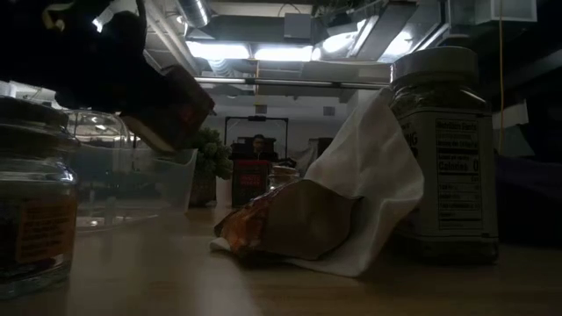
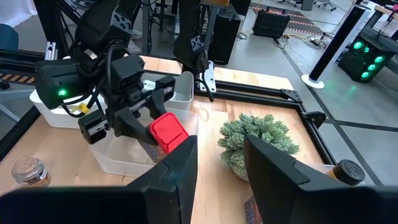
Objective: Sort spices by type
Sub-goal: Adjust the red seasoning can in the bottom transparent bin
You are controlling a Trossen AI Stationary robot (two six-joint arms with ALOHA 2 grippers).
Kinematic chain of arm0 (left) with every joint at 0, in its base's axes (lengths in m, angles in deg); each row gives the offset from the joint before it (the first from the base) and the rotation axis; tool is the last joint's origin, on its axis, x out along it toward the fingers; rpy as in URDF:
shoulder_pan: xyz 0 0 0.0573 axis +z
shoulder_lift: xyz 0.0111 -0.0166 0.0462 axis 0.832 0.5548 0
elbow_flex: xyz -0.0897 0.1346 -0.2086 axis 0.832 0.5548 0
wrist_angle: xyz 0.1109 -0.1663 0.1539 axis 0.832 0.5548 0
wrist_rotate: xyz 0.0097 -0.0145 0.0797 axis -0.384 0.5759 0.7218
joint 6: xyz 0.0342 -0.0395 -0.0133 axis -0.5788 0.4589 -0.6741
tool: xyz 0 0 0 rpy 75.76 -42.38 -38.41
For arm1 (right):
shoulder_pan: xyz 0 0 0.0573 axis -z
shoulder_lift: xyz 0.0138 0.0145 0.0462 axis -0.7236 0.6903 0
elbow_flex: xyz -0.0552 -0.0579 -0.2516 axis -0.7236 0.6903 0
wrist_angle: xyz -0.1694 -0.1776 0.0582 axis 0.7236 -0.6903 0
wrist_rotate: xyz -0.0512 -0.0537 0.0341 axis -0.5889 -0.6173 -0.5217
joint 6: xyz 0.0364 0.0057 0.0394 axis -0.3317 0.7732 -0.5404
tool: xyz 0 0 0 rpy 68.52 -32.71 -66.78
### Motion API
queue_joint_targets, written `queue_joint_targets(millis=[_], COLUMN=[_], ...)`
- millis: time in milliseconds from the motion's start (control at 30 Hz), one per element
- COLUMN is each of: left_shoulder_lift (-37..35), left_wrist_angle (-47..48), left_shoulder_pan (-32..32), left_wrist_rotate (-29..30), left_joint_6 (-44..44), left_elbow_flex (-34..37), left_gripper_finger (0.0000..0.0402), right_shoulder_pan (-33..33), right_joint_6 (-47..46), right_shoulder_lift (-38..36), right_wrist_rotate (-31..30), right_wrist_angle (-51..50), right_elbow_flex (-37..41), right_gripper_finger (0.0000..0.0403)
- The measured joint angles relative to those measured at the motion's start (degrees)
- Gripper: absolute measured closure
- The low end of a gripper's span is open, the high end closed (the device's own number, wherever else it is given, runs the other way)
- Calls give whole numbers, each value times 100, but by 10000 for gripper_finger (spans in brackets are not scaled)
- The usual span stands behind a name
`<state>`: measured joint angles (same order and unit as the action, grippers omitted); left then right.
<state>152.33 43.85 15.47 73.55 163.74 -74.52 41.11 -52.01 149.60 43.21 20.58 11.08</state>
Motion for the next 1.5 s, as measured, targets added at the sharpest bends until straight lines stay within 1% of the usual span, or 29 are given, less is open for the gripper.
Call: queue_joint_targets(millis=[67, 267, 500, 667, 767, 833, 967, 1133, 1200, 1367, 1500], left_shoulder_lift=[0, 0, 0, 0, 0, 0, 0, 0, 0, -2, -2], left_wrist_angle=[8, 158, 168, 164, 154, 138, 126, 74, 102, 96, 90], left_shoulder_pan=[0, 43, 293, 393, 419, 420, 421, 435, 457, 624, 767], left_wrist_rotate=[-14, -143, -766, -1268, -1559, -1635, -1641, -1683, -1881, -2816, -3198], left_joint_6=[-113, -43, -78, -355, -528, -566, -601, -725, -696, -521, -535], left_elbow_flex=[0, 0, 0, 0, 0, 0, 0, -4, -4, -4, -4], left_gripper_finger=[254, 254, 253, 231, 224, 223, 220, 219, 218, 218, 218], right_shoulder_pan=[0, 0, 0, 0, 0, 0, 0, 0, 0, 0, 0], right_joint_6=[0, 0, 0, 0, 0, 0, 0, 0, 0, 0, 0], right_shoulder_lift=[0, 0, 0, 0, 31, 66, 311, 854, 1061, 1491, 1761], right_wrist_rotate=[0, 0, 0, 0, 0, 10, 152, 256, 256, 256, 256], right_wrist_angle=[0, -1, -4, -17, -35, -67, -176, -166, -171, -145, -122], right_elbow_flex=[0, 0, 0, 0, 0, 0, -2, 4, 4, 4, 4], right_gripper_finger=[272, 272, 272, 272, 272, 272, 272, 272, 272, 272, 272])
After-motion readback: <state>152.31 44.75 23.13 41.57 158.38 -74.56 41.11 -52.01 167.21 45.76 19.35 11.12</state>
